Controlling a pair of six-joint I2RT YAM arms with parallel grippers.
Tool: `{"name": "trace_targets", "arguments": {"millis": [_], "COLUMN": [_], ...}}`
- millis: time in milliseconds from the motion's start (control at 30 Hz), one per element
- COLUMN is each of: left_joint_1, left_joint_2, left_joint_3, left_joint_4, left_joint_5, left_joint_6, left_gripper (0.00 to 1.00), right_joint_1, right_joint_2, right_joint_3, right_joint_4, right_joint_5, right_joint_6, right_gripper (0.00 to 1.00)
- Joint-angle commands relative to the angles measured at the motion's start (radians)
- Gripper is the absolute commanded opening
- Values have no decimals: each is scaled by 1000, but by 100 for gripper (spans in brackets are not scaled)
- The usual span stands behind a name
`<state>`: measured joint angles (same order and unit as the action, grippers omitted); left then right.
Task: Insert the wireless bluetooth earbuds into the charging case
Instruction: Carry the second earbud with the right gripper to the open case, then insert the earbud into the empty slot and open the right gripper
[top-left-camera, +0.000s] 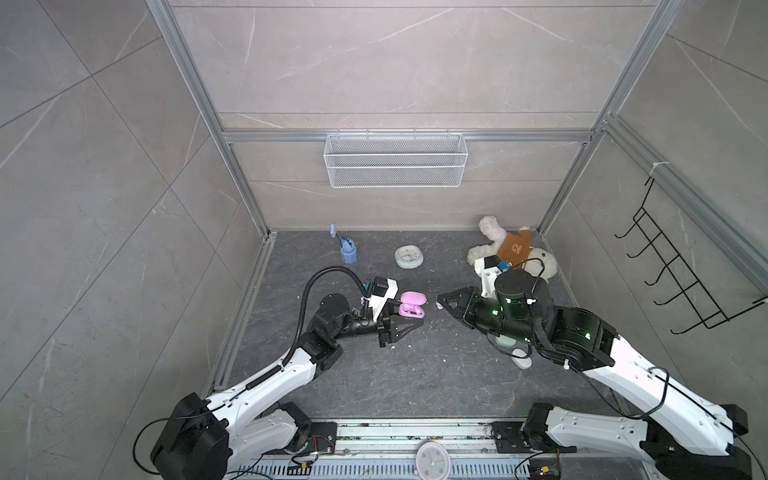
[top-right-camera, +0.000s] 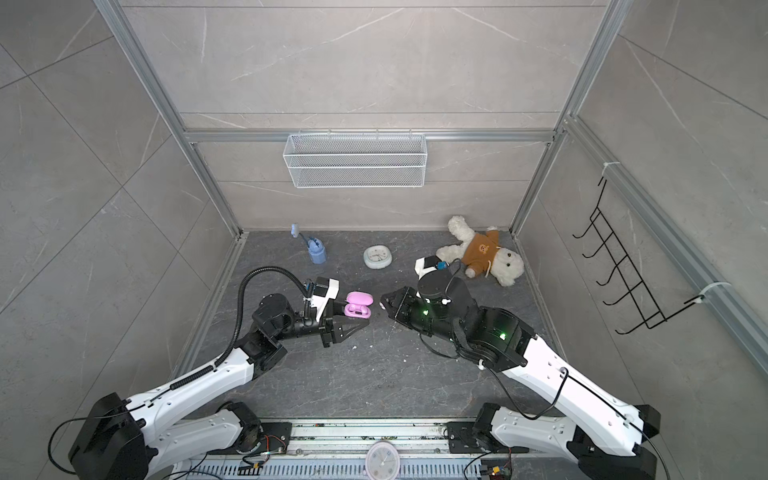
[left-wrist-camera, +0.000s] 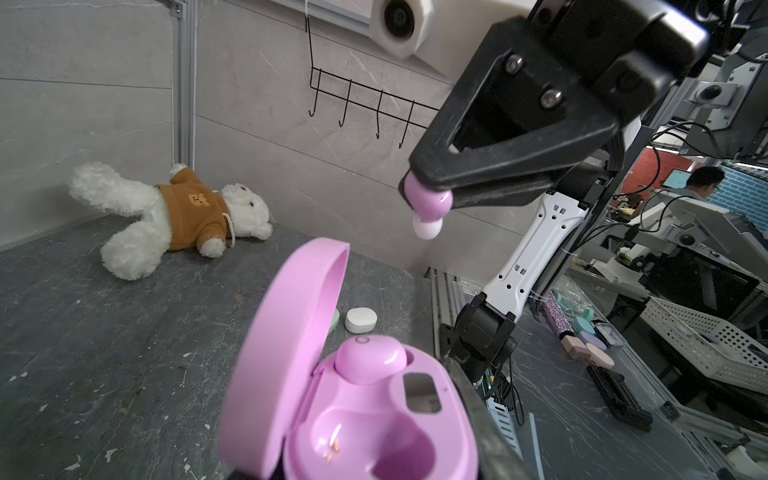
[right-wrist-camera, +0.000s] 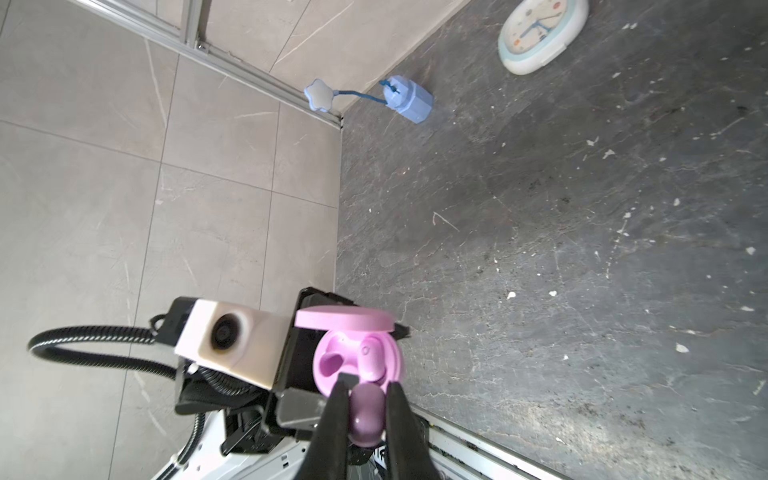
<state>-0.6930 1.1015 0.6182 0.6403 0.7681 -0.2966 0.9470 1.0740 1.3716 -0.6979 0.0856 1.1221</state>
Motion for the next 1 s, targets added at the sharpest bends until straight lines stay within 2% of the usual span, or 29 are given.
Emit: {"name": "trace_targets", "arguments": {"millis": [0,233,967], "left_joint_1": [7,6,4], "left_joint_2": [13,67,44], "left_joint_3": [48,61,49], "left_joint_4": [116,211,242], "left_joint_5": [36,78,94], "left_joint_6": [11,-39,-55], "left_gripper": [7,8,8], "right_joint_1": [17,39,50], "right_joint_2": [30,84,133], "right_joint_3": [49,70,4], "right_joint_4": [33,94,166], "right_joint_5": [-47,-97,-130], "right_joint_6": [-88,-111,-67], "right_gripper": [16,16,16]}}
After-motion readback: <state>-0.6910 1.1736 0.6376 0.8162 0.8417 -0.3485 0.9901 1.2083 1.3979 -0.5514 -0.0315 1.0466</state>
